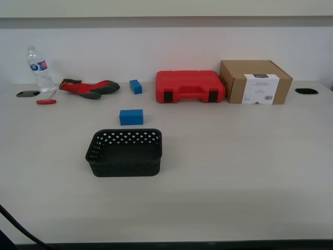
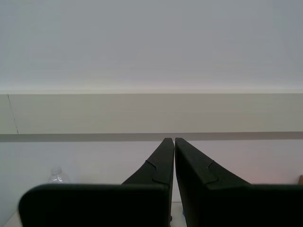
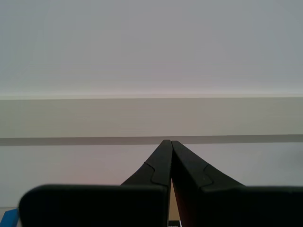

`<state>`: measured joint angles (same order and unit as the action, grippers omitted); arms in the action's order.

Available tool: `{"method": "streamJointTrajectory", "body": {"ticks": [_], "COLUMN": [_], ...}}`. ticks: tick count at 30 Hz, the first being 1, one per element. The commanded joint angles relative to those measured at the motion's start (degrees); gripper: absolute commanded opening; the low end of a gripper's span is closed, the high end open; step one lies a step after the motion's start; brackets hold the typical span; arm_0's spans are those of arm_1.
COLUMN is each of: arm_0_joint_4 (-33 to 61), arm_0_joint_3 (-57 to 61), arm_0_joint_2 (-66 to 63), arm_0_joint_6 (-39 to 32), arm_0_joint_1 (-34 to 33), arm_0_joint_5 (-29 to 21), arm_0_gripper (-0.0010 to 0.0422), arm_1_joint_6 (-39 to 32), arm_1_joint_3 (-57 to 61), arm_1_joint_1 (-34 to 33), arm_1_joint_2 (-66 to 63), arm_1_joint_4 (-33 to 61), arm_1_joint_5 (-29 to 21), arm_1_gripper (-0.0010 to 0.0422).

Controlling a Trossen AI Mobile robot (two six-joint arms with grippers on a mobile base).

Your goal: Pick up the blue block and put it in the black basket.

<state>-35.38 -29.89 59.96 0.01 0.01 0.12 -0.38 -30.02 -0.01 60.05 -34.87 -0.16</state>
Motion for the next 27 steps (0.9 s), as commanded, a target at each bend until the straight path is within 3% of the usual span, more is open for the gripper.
{"method": "streamJointTrajectory", "body": {"ticks": [1,13,16,19,22,27], "arm_0_joint_4": [-0.15,-0.15,-0.15,-0.15,-0.15,-0.15], "arm_0_joint_3": [-0.07,-0.07,-0.07,-0.07,-0.07,-0.07], "arm_0_joint_2": [0.02,0.02,0.02,0.02,0.02,0.02], "arm_0_joint_6": [0.0,0.0,0.0,0.0,0.0,0.0], "arm_0_joint_1": [0.0,-0.02,0.0,0.0,-0.02,0.0], "arm_0_joint_5": [0.0,0.0,0.0,0.0,0.0,0.0], "arm_0_gripper": [0.0,0.0,0.0,0.0,0.0,0.0], "arm_1_joint_6": [-0.11,0.0,-0.04,-0.07,-1.86,-14.97], "arm_1_joint_3": [-0.02,0.0,-0.11,-1.01,-3.04,-8.52], "arm_1_joint_1": [-0.02,-0.02,-0.02,-0.13,-1.42,-7.1], "arm_1_joint_2": [0.0,0.0,0.02,1.22,3.89,13.77], "arm_1_joint_4": [-0.37,-0.35,-0.33,0.83,7.41,25.22], "arm_1_joint_5": [-0.09,-0.66,-5.97,-16.24,-20.06,-17.33], "arm_1_gripper": [0.0,0.0,0.0,0.0,0.0,0.0]}}
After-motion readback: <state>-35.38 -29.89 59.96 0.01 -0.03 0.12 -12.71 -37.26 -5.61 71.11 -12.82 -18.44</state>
